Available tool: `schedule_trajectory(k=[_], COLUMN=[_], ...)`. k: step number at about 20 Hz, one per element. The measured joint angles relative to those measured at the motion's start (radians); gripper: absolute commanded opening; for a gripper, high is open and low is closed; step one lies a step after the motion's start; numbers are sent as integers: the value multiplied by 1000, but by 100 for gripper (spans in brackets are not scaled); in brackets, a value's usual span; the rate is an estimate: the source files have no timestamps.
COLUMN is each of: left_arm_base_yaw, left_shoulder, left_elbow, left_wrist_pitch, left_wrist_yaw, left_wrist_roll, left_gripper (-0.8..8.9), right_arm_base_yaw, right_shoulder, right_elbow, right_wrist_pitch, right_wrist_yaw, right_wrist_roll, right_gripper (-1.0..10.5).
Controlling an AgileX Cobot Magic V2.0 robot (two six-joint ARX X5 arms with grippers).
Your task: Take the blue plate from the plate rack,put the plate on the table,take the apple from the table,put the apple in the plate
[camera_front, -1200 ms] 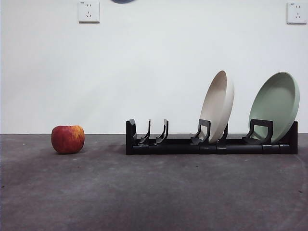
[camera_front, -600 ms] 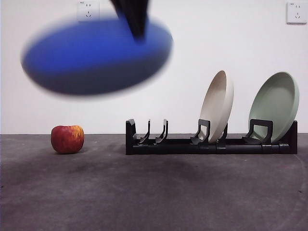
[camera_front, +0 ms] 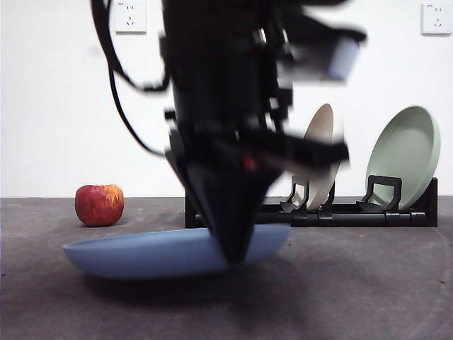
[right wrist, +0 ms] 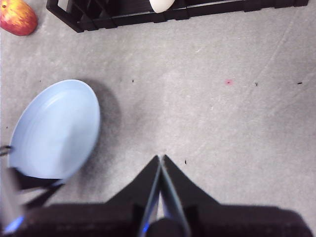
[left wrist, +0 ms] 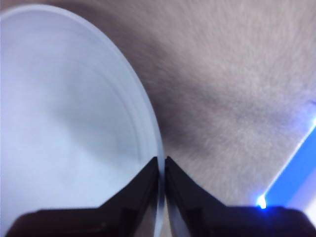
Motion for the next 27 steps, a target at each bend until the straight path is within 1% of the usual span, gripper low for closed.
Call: schedule_trajectory(k=[3,4,5,6,7,8,11,12,14,15,17,18,19,20,21,22,24,27], left_arm_base_yaw=[0,0,1,5,5,5,6,6,6,6,11,16,21,30,38,48,66,93], left_shoulder=[49,51,51,55,60,61,52,30,-58,-112,-237,-304,-357,-422,-480,-538,-645,-761], left_elbow=[0,0,0,0,0,0,24,37,54,61,68,68,68,68,68,68,68,68], left_wrist_pitch=[34,39,42,47,47,47,32,24,2,-13,-55,-78,-92,-103,-113,-129,-171,-285], left_wrist_yaw=[14,22,30,62,67,74,77,77,77,76,76,74,72,69,69,66,25,-71], left_wrist_roll=[12,12,12,12,12,12,12,12,11,8,-5,-13,-26,-52,-80,-107,-151,-204], left_gripper=[12,109,228,372,454,481,478,469,460,396,90,-18,-5,-5,-5,-5,-6,-6], right_arm_base_yaw=[0,0,0,0,0,0,0,0,8,24,82,124,162,214,265,314,398,468], right_shoulder=[0,0,0,0,0,0,0,0,1,3,27,51,77,116,158,206,312,458], right_elbow=[0,0,0,0,0,0,0,0,0,0,12,29,50,82,117,156,243,363], right_wrist_pitch=[3,3,3,3,3,4,13,14,53,85,161,200,230,270,305,337,394,560], right_wrist_yaw=[0,0,0,0,0,0,0,-5,-42,-61,-78,-78,-78,-79,-79,-79,-79,-78], right_wrist_roll=[0,0,0,0,0,-2,-3,-3,-2,2,13,16,23,24,23,24,26,69], right_gripper=[3,7,8,16,65,137,286,365,513,542,577,577,610,702,754,765,754,752])
